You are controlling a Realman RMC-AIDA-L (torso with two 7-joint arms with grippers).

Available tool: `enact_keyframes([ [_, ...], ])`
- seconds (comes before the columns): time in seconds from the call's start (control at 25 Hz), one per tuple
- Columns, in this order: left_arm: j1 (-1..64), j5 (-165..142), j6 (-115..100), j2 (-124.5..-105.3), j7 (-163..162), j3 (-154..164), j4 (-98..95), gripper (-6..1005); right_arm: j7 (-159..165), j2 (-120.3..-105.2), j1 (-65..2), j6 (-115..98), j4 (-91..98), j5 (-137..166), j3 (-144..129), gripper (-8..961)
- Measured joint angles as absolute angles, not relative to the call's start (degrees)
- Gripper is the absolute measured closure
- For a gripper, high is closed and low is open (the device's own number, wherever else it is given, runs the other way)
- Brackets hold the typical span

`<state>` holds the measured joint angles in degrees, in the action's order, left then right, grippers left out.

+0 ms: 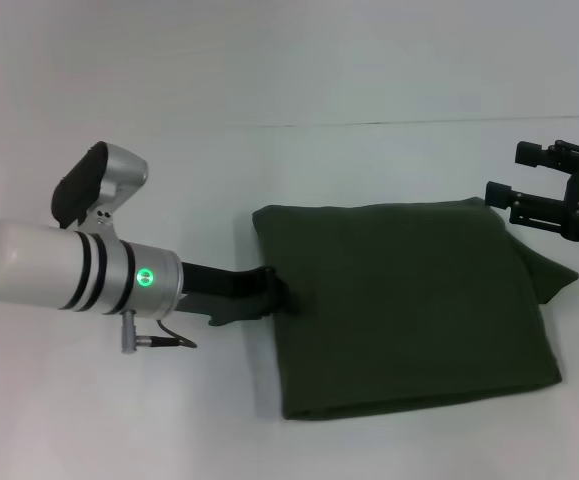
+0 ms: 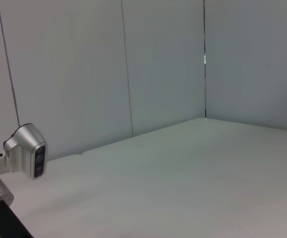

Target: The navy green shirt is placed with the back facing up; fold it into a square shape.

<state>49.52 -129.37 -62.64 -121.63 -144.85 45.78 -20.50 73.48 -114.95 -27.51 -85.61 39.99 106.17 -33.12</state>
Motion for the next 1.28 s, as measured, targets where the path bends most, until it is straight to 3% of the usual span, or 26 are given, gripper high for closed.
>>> enact_keyframes([
  [0.48, 47.9, -132.1, -68.9, -115.31, -146.7, 44.5, -23.2, 897, 73.6, -115.03, -27.4, -85.6, 40.0, 106.2, -33.1, 153],
  [0.68, 47.6, -138.5, -74.0, -113.72, -147.1, 38.5, -26.4, 897, 73.8, -115.04, -27.6, -85.6, 40.0, 106.2, -33.1, 153],
  [1.28, 47.9, -142.3, -75.1, -113.28, -146.6, 34.8, -27.7, 876, 74.1, -115.31, -28.3, -85.2, 39.4, 106.2, -33.2, 154],
])
